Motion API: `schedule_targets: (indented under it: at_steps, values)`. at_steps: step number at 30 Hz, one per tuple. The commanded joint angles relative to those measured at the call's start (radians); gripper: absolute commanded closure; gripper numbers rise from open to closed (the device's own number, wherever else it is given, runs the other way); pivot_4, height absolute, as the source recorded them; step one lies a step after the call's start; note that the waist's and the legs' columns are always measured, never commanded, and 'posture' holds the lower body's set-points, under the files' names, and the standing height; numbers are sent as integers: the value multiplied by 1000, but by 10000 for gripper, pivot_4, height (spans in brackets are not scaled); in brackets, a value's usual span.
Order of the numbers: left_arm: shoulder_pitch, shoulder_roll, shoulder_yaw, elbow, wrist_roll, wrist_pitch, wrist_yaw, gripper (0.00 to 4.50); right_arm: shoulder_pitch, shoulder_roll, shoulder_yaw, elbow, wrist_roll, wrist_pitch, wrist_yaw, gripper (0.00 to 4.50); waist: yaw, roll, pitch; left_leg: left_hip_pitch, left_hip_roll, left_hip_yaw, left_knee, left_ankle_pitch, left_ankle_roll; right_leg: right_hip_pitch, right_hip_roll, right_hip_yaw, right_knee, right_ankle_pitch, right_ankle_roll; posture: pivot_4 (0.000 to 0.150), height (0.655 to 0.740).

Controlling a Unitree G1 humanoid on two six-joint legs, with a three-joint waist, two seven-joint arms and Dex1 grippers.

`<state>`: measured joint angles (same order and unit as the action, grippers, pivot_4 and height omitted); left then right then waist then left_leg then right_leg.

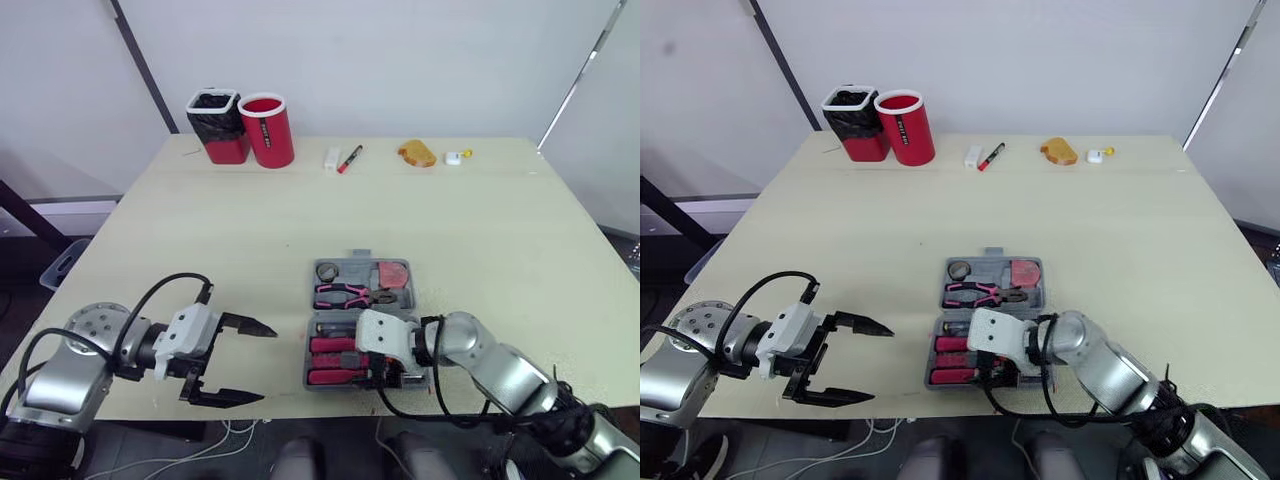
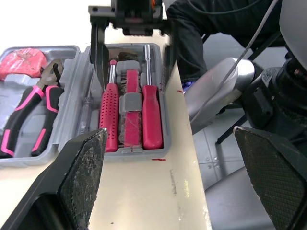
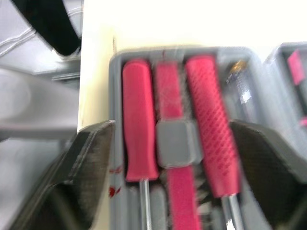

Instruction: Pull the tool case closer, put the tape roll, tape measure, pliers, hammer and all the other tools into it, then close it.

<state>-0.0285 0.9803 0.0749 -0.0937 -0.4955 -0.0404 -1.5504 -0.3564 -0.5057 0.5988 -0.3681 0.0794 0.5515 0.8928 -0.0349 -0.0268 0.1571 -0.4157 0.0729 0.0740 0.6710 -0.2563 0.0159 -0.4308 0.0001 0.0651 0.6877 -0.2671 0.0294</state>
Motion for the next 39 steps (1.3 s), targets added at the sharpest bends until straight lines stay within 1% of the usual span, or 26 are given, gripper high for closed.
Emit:
schedule_targets:
  at_steps: [1,2,3,5,12,15,18,22,25,27,30,33,35,36,37,38,39]
  values:
    - [-1,4,9,-11,-11,-13,-34,0,27,-2,-15,36,14,-135,38,28747,-1,0,0,0,0,0,0,0,0,0,0,0,0,0,0,1500,7400]
    - [-1,2,8,-13,-11,-12,-32,0,38,-2,-11,58,11,-163,44,33976,-2,0,0,0,0,0,0,0,0,0,0,0,0,0,0,1500,7400]
    - [0,0,7,-15,-13,-10,-30,0,49,10,-16,81,13,-182,37,36166,-1,0,0,1,0,0,0,0,0,0,0,0,0,0,0,1500,7400]
    - [-2,-3,7,-14,-15,-7,-27,0,61,27,-21,123,6,-207,26,44342,-1,0,0,1,0,0,0,0,0,0,0,0,1,0,0,1500,7400]
    - [-13,-11,-1,-3,-6,-14,-24,0,101,31,2,287,-80,-274,-10,44342,-1,-1,-1,1,0,1,0,0,0,0,0,1,1,0,0,1500,7400]
    - [-17,-15,-2,2,-3,-15,-24,0,112,43,-22,267,-60,-279,-9,44342,0,-3,-2,2,0,0,0,0,0,1,0,1,1,0,0,1500,7400]
    - [-18,-23,-1,6,-6,-10,-18,0,131,55,-80,214,-3,-281,-5,44342,2,-3,-2,2,0,0,1,0,0,1,0,1,1,0,0,1500,7400]
    - [-21,-50,13,-1,-36,27,12,0,174,58,-182,141,89,-307,4,44342,5,-3,-2,1,0,0,1,0,0,1,0,1,1,0,0,1500,7400]
    - [-27,-81,36,-2,-74,79,58,0,229,54,-282,100,156,-357,-4,44342,8,-3,-2,1,0,0,1,0,0,1,0,1,2,0,0,1500,7400]
    - [-30,-102,55,3,-95,112,92,0,271,48,-351,82,190,-355,-24,44342,12,-3,-2,1,0,0,1,0,0,1,0,1,2,0,0,1500,7400]
    - [-39,-148,91,38,-111,162,181,0,350,64,-510,96,264,-421,-62,44342,20,-3,-2,1,0,0,1,0,0,1,0,1,3,0,0,1500,7400]
    - [-40,-188,123,82,-100,185,254,0,403,49,-619,110,298,-416,-91,44342,21,-3,-2,2,0,0,2,0,0,1,0,1,4,0,0,1500,7400]
    - [-47,-238,158,151,-93,177,328,0,472,39,-750,147,323,-475,-108,39201,22,-3,-3,2,-1,0,3,0,0,1,0,1,5,0,0,1500,7400]
    - [-51,-256,168,185,-79,160,350,0,509,33,-801,158,338,-496,-104,35538,25,-2,-3,2,-1,0,3,0,0,1,0,2,6,0,0,1500,7400]
    - [-56,-270,175,214,-65,141,366,0,540,29,-838,161,350,-509,-99,30449,25,-2,-3,2,-1,-1,3,0,0,1,0,1,5,0,0,1500,7400]
    - [-62,-283,184,244,-53,124,385,0,570,26,-871,167,353,-523,-101,27723,25,-2,-3,2,-1,-1,3,0,0,1,0,1,5,0,0,1500,7400]
    - [-67,-291,191,264,-45,113,398,0,589,24,-892,171,355,-533,-102,22968,25,-2,-3,2,-1,-1,3,0,0,1,0,1,5,0,0,1500,7400]
